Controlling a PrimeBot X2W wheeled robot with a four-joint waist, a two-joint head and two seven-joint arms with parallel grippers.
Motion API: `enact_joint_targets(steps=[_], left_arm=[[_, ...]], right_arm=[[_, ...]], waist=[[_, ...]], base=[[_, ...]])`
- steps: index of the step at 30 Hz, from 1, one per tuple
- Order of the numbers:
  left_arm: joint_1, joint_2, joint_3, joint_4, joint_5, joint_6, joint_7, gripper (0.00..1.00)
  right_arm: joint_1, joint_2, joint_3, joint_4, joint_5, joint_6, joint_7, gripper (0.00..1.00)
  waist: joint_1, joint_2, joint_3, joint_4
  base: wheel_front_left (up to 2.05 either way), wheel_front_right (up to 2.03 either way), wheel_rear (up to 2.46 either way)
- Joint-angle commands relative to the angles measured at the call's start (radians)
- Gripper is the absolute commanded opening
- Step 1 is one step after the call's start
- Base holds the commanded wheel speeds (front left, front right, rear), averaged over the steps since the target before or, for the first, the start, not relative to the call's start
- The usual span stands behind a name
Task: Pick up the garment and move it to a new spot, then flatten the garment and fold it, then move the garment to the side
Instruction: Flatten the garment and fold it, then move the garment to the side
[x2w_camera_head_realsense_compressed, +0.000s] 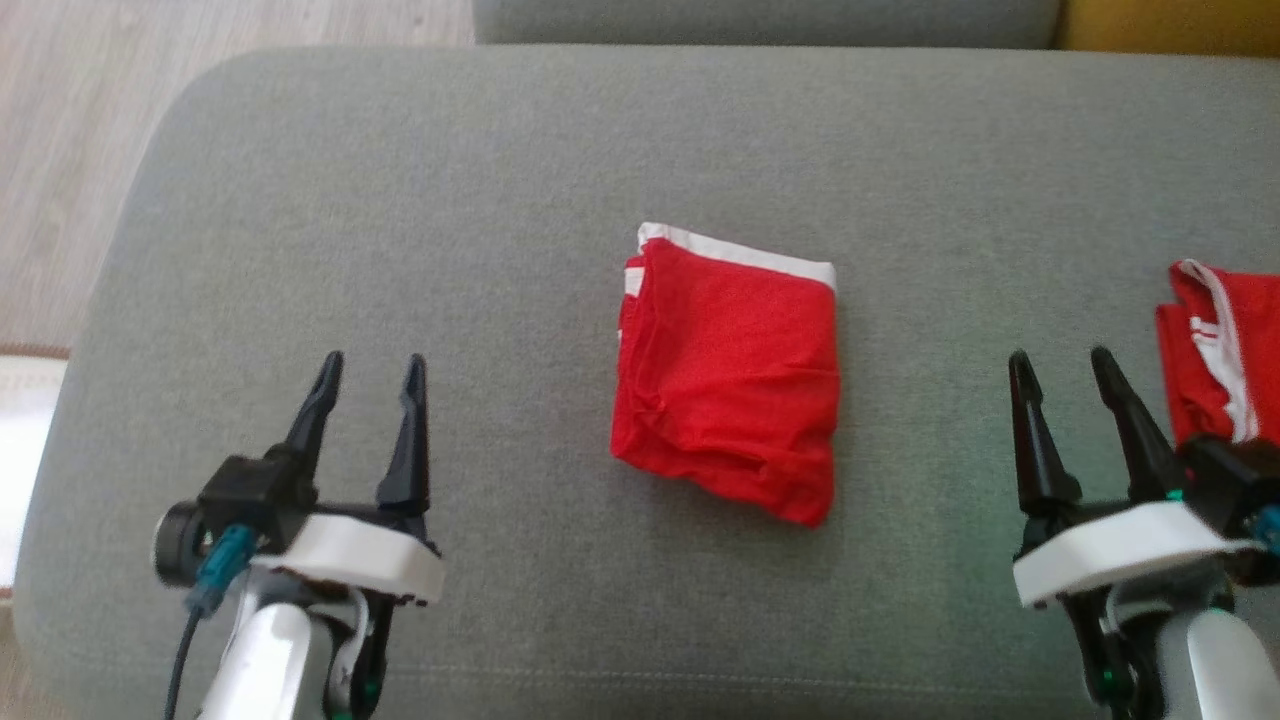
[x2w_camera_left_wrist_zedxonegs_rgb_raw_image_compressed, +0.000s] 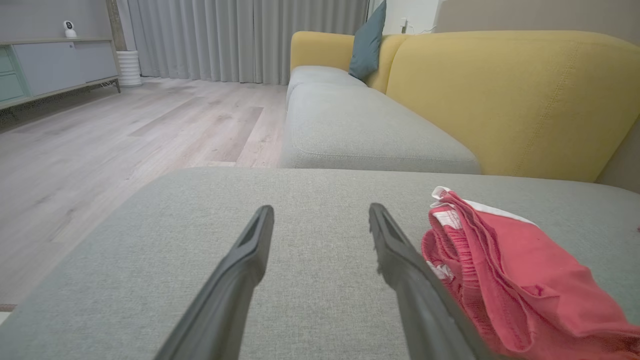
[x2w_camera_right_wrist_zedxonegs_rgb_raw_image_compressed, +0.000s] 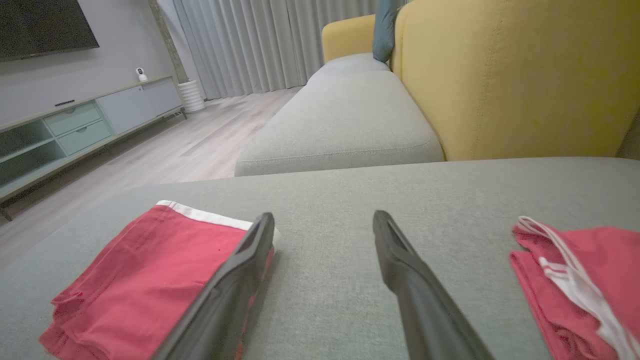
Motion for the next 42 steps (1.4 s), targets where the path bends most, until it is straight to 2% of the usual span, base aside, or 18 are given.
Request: enact_joint_targets(steps=[1,15,28,42], left_arm=[[-0.017,0.027,0.039,-0.041,0.01,0.008,-0.005,1.0],[0.111,0.054,0.025,-0.101,0.016,0.04,0.049,1.0],[0.156,0.074,0.006,-0.153,0.02,0.05,0.081,1.0],[0.152,0.074,0.007,-0.16,0.01,0.069,0.077,1.0]], right_arm=[[-0.008,0.0,0.015,-0.052,-0.008,0.004,0.005,1.0],[0.14,0.007,0.001,-0.117,-0.014,0.004,0.062,1.0],[0.191,0.008,-0.004,-0.185,-0.036,0.004,0.099,1.0],[0.185,0.01,-0.008,-0.191,-0.026,0.004,0.101,1.0]], waist=[[0.0,0.0,-0.016,-0.015],[0.0,0.0,-0.136,-0.035],[0.0,0.0,-0.162,-0.044],[0.0,0.0,-0.158,-0.049]], base=[[0.0,0.0,0.0],[0.0,0.0,0.0],[0.0,0.0,0.0],[0.0,0.0,0.0]])
